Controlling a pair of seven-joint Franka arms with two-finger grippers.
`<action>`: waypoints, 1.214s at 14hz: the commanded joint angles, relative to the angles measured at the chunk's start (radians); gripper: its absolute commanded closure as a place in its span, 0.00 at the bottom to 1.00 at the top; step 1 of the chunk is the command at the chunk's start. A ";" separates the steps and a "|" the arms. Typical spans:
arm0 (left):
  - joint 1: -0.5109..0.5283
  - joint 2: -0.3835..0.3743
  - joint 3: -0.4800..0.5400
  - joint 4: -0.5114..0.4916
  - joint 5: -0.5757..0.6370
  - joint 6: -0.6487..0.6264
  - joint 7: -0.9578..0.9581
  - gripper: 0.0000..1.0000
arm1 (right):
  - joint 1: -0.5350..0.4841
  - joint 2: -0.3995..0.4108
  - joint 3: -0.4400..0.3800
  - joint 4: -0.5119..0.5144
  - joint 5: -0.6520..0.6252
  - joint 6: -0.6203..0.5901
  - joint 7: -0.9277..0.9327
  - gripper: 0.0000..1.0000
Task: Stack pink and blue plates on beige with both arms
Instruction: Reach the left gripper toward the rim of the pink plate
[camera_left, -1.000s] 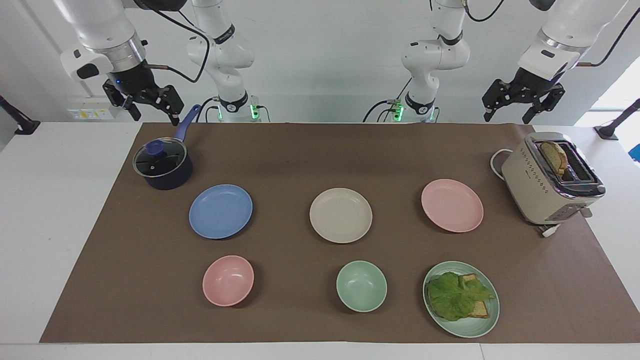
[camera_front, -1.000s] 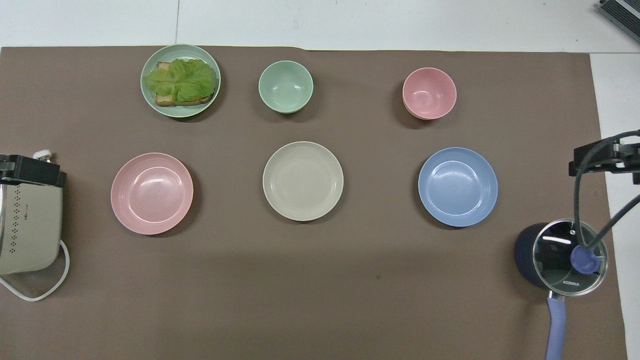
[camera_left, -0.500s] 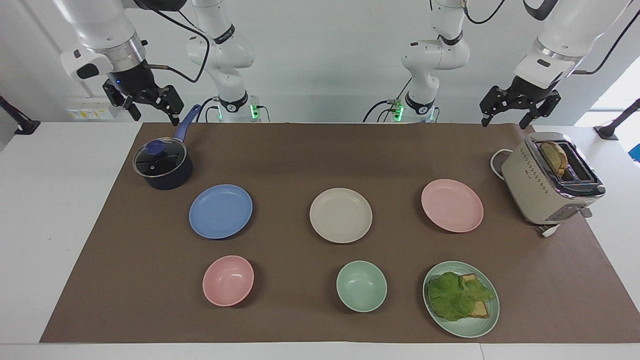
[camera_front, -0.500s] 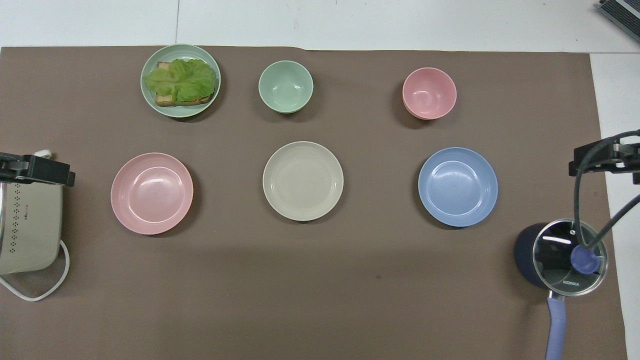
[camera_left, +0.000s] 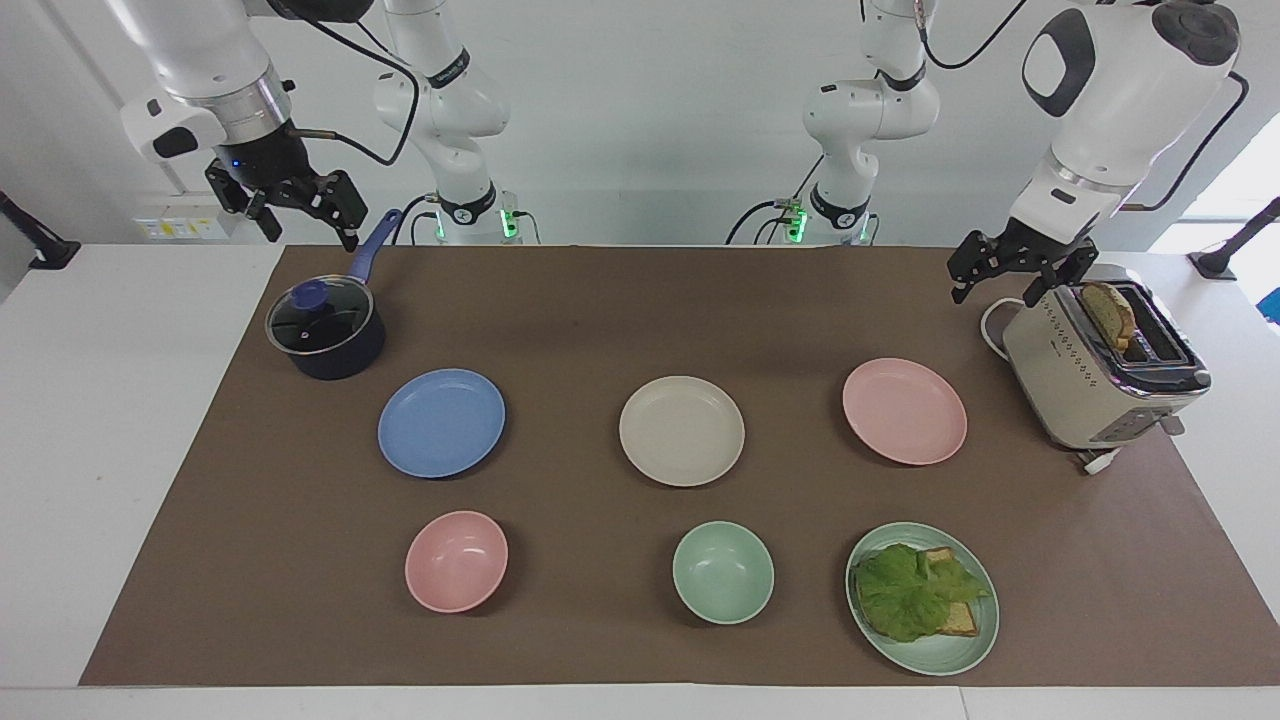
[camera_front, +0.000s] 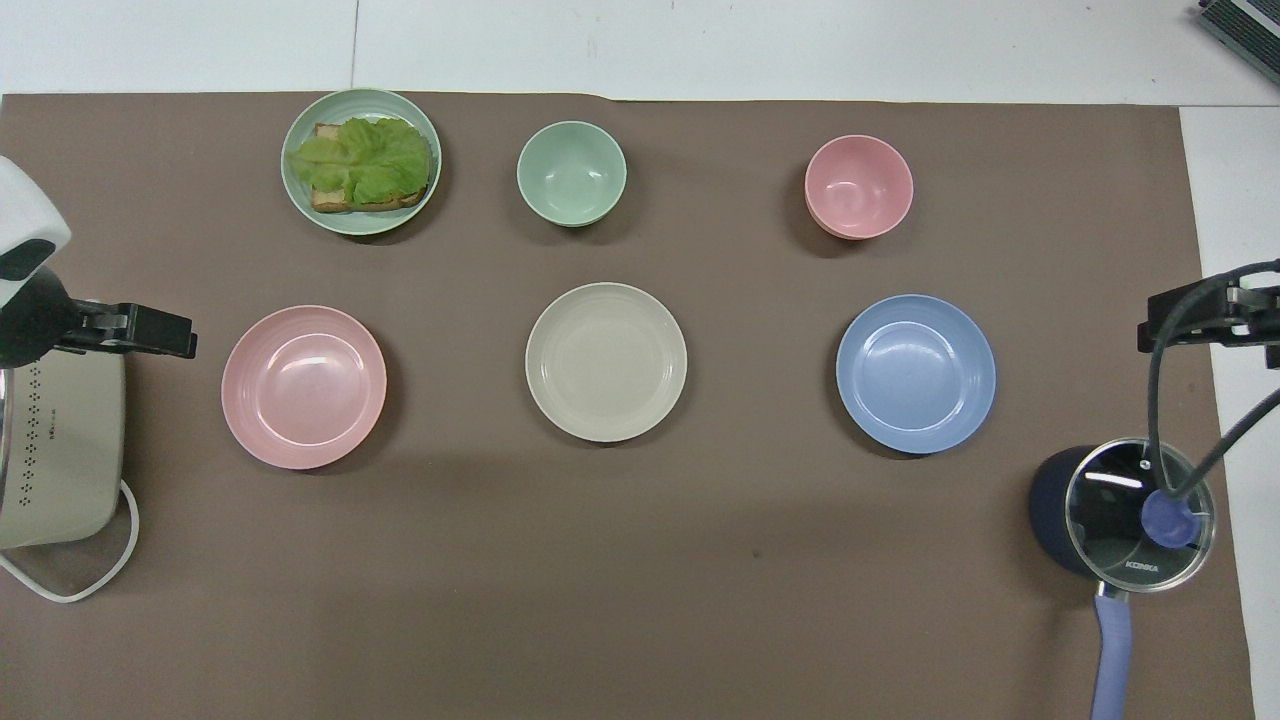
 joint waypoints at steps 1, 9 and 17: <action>0.033 0.011 -0.004 -0.062 -0.009 0.095 0.004 0.00 | -0.009 -0.005 0.007 0.004 -0.003 -0.004 0.006 0.00; 0.083 0.165 -0.002 -0.231 -0.006 0.354 -0.001 0.00 | -0.009 -0.005 0.005 0.004 -0.003 -0.004 0.006 0.00; 0.101 0.228 -0.001 -0.328 -0.004 0.532 0.008 0.00 | -0.009 -0.005 0.005 0.004 -0.003 -0.004 0.006 0.00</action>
